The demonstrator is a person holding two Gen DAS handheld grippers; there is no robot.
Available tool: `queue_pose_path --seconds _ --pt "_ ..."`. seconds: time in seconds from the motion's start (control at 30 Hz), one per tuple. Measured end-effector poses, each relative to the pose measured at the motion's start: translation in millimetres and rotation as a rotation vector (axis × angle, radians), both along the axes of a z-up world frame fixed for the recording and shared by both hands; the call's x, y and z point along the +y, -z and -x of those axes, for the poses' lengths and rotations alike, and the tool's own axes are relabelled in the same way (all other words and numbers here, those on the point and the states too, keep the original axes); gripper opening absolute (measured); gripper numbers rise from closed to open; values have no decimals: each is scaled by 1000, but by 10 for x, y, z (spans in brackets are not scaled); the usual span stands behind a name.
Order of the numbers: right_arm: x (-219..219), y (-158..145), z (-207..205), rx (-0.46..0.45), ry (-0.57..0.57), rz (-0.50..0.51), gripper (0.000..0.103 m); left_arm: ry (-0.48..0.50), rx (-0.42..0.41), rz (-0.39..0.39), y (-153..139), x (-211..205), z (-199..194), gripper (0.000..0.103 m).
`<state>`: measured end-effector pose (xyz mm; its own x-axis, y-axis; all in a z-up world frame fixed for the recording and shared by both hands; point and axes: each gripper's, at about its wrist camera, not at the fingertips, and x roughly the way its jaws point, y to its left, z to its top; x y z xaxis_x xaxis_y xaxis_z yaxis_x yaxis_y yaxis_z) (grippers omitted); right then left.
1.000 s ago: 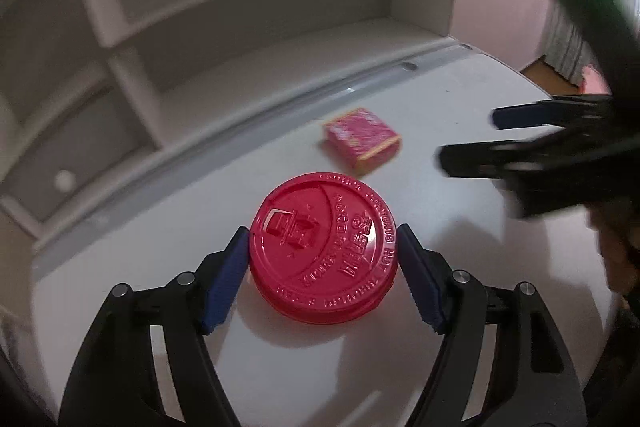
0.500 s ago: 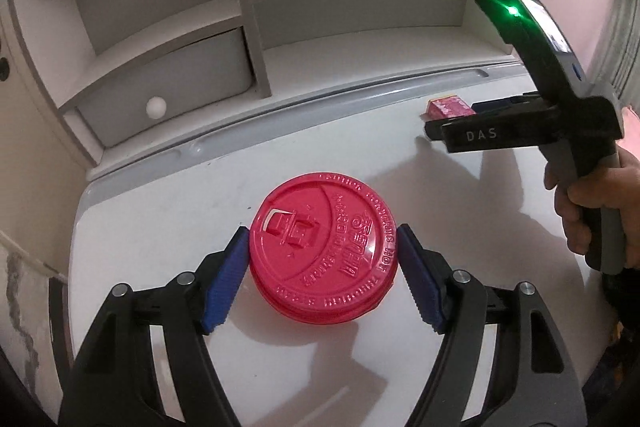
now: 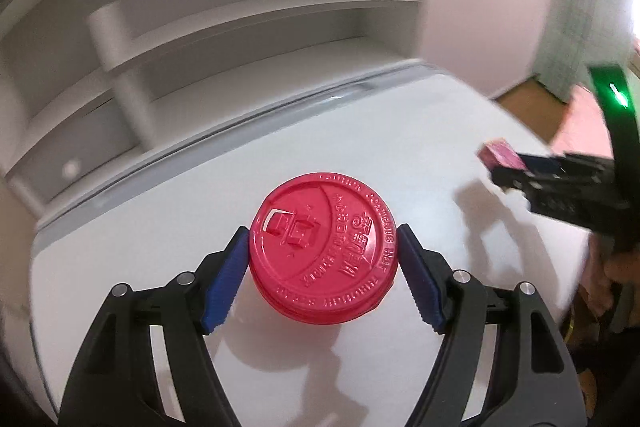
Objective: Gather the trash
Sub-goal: 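Grasp the red lid with the left tool while the right tool grasps the pink box, then carry the red lid and pink box over the black bin and open both tools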
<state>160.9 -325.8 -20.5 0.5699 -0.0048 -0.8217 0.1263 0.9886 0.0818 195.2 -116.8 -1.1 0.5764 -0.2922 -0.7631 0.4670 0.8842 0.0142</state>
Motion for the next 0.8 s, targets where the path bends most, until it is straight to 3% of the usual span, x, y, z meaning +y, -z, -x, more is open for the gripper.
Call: queue_pose_path --seconds 0.27,0.47,0.63,0.8 --pt "-1631 93 1833 -5 415 -16 42 344 22 69 -71 -1666 527 71" --pt "-2576 403 3226 26 713 -91 42 668 61 117 -59 -3070 1311 71" --pt "-2992 617 3996 29 860 -159 42 898 148 63 360 -4107 1954 71" --pt "-3307 1000 4498 60 951 -242 42 1016 192 -28 925 -4712 2330 71"
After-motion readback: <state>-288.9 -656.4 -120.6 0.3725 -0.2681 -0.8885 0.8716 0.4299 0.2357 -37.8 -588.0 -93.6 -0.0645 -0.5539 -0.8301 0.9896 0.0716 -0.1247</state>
